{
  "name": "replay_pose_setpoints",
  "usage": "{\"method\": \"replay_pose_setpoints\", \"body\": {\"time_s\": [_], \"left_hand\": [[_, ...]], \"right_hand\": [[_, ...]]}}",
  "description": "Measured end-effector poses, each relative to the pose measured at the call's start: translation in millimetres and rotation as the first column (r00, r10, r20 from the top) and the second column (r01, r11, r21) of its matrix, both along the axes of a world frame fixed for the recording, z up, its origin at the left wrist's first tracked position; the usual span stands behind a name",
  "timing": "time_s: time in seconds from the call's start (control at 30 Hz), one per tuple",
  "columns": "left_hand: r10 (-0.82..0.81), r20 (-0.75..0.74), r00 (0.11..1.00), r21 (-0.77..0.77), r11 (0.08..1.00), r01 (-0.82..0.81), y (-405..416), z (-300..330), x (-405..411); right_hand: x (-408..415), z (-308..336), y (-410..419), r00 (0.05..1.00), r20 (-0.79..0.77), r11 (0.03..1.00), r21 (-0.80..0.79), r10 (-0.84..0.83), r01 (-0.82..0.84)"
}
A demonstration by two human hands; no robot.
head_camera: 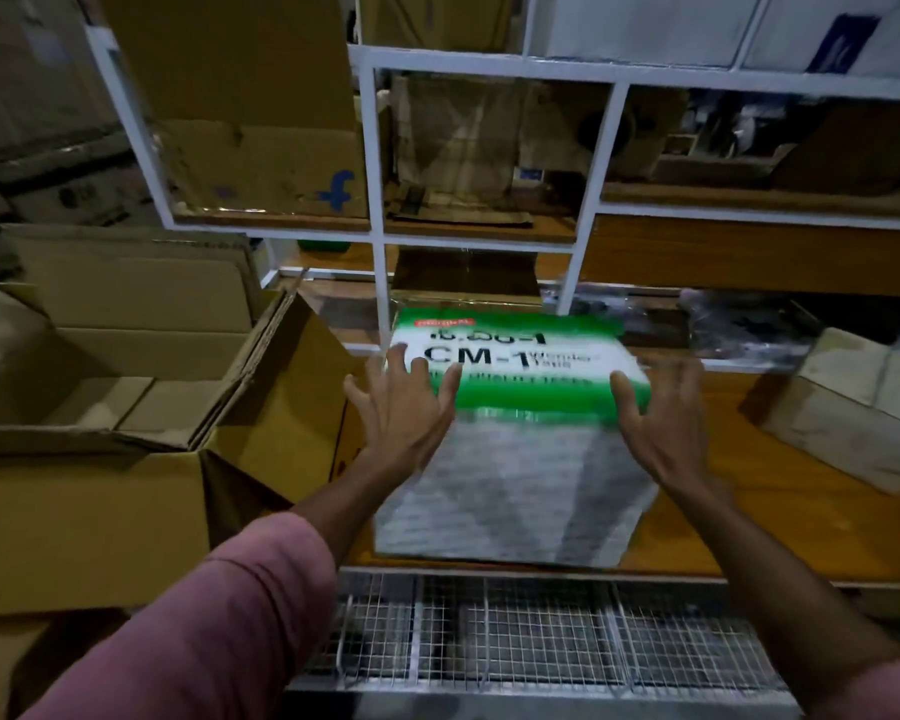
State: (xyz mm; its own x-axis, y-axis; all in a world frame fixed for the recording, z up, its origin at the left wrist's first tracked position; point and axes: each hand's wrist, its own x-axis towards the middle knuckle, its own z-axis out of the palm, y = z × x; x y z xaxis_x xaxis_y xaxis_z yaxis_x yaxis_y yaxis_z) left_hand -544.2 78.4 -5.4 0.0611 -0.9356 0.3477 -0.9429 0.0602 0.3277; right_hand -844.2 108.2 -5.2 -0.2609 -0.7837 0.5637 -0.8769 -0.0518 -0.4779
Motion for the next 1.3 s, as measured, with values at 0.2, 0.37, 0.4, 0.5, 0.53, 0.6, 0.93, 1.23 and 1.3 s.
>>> {"method": "replay_pose_setpoints", "body": {"time_s": [0.2, 0.37, 0.4, 0.5, 0.53, 0.6, 0.93, 1.23, 1.3], "left_hand": [[-0.022, 0.037, 0.999, 0.287, 0.958, 0.011, -16, 5, 0], [-0.002, 0.015, 1.0, 0.333, 0.943, -0.003, -47, 5, 0], [0.013, 0.008, 1.0, 0.351, 0.936, -0.015, -56, 4, 2], [0.049, -0.039, 0.998, 0.383, 0.923, -0.03, -80, -1, 4], [0.051, -0.065, 0.997, 0.381, 0.924, -0.022, -86, -3, 4], [0.049, -0.09, 0.995, 0.354, 0.935, -0.014, -94, -8, 1], [0.005, -0.258, 0.966, -0.068, 0.997, -0.023, -96, -3, -19], [-0.141, -0.358, 0.923, -0.2, 0.977, 0.071, -47, -28, -8], [-0.137, -0.321, 0.937, -0.181, 0.98, 0.082, -34, -24, -7]], "right_hand": [[-11, -2, -34, 0.993, -0.067, 0.908, 0.415, 0.1, -0.064], [-11, -2, -59, 0.996, -0.025, 0.857, 0.511, 0.088, -0.063], [-13, -3, -66, 0.997, -0.012, 0.851, 0.521, 0.082, -0.064], [-20, -9, -89, 0.997, 0.027, 0.833, 0.548, 0.066, -0.07], [-23, -11, -96, 0.997, 0.043, 0.826, 0.558, 0.064, -0.077], [-26, -15, -108, 0.995, 0.07, 0.823, 0.56, 0.067, -0.095], [-32, 2, -115, 0.99, 0.098, 0.976, 0.184, 0.101, -0.118], [-33, -20, -63, 0.974, 0.192, 0.991, -0.077, 0.119, -0.105], [-30, -22, -51, 0.978, 0.193, 0.995, -0.083, 0.073, -0.058]]}}
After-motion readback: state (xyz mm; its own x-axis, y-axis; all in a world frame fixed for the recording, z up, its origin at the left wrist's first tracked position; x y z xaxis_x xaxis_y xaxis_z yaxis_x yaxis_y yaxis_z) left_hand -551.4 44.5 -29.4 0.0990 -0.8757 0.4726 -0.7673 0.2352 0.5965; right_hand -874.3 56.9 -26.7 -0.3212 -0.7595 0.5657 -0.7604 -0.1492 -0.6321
